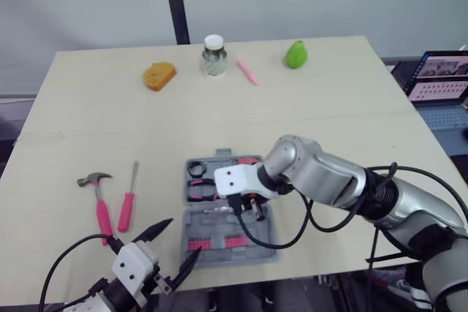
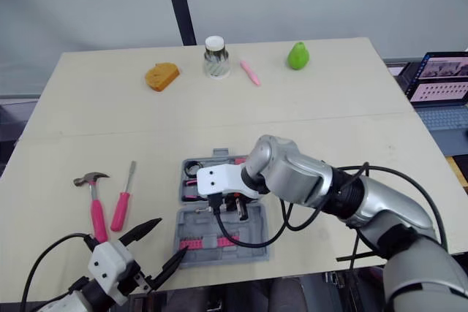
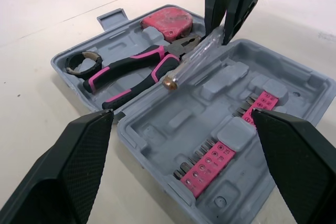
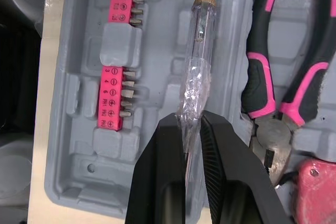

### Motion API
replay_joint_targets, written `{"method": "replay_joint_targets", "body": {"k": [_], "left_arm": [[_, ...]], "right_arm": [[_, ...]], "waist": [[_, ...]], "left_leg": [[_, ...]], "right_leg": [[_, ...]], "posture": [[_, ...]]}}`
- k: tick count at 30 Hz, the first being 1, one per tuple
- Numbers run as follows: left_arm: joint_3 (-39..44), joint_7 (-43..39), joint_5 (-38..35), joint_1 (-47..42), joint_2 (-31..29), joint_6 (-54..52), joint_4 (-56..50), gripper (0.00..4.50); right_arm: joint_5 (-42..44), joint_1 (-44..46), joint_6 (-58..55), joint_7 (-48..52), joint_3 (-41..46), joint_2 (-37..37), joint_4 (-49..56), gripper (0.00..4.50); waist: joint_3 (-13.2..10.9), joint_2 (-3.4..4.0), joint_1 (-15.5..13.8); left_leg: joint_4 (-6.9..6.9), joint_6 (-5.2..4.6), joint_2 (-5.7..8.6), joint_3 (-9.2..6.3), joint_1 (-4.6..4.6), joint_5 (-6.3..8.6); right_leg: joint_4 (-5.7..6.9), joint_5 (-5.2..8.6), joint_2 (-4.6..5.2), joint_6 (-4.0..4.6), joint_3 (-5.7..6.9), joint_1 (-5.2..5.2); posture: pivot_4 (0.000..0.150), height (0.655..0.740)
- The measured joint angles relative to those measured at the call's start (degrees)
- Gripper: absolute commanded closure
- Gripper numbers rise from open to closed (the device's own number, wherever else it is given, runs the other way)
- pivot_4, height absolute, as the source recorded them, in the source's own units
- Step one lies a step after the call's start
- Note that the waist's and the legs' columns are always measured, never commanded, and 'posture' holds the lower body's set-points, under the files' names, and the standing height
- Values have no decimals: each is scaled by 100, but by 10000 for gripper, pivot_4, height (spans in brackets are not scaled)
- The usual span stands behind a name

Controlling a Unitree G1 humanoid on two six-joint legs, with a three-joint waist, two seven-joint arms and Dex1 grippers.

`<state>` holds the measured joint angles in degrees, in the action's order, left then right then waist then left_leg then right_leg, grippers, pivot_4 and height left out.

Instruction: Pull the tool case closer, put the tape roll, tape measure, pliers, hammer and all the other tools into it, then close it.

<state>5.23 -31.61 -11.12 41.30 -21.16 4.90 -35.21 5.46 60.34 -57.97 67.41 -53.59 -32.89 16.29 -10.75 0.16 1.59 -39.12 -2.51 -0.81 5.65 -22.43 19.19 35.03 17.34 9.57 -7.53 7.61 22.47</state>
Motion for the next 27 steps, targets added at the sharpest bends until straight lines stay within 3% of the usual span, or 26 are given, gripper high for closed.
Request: {"method": "replay_joint_targets", "body": {"k": [27], "left_arm": [[174, 39, -193, 360, 233, 353, 227, 0]], "right_arm": [[-446, -103, 185, -71, -226, 602, -555, 44412]], "waist": [[0, 0, 11]], "left_leg": [[0, 4, -2, 1, 0, 7]], "right_leg": [[-6, 1, -2, 2, 0, 5]], "posture": [[1500, 7400]]}}
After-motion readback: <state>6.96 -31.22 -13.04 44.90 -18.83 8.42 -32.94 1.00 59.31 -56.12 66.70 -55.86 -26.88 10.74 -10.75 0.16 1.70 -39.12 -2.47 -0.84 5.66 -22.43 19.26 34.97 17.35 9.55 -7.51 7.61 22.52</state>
